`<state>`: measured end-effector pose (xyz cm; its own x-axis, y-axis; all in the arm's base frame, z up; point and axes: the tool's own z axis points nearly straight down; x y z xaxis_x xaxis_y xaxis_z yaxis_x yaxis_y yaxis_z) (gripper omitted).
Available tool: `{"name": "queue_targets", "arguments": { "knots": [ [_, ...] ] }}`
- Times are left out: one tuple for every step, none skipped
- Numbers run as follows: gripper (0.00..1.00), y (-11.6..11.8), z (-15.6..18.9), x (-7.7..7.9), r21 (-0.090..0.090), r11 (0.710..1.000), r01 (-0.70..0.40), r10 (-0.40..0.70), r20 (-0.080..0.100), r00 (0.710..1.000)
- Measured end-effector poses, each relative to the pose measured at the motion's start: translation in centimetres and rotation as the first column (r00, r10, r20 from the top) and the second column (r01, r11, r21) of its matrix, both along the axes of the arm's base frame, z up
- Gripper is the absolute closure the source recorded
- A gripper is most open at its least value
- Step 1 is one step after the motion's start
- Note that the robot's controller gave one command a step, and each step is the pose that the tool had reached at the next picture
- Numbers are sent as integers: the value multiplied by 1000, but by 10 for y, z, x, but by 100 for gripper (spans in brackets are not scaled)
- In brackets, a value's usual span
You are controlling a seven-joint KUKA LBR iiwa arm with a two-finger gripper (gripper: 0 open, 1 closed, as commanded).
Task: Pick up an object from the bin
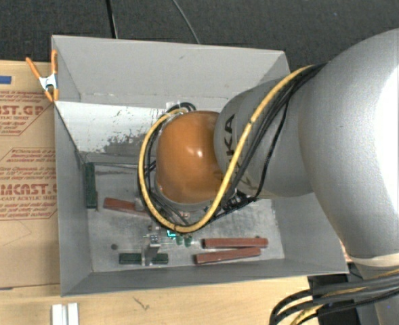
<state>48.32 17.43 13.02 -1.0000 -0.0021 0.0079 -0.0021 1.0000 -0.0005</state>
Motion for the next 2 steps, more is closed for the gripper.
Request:
{"name": "queue_targets", "arguments": {
  "knots": [
    [0,-1,4,2,2,1000,2,-2,7,1000],
    [0,-6,-56,3,3,998,-62,62,17,998]
  ]
}}
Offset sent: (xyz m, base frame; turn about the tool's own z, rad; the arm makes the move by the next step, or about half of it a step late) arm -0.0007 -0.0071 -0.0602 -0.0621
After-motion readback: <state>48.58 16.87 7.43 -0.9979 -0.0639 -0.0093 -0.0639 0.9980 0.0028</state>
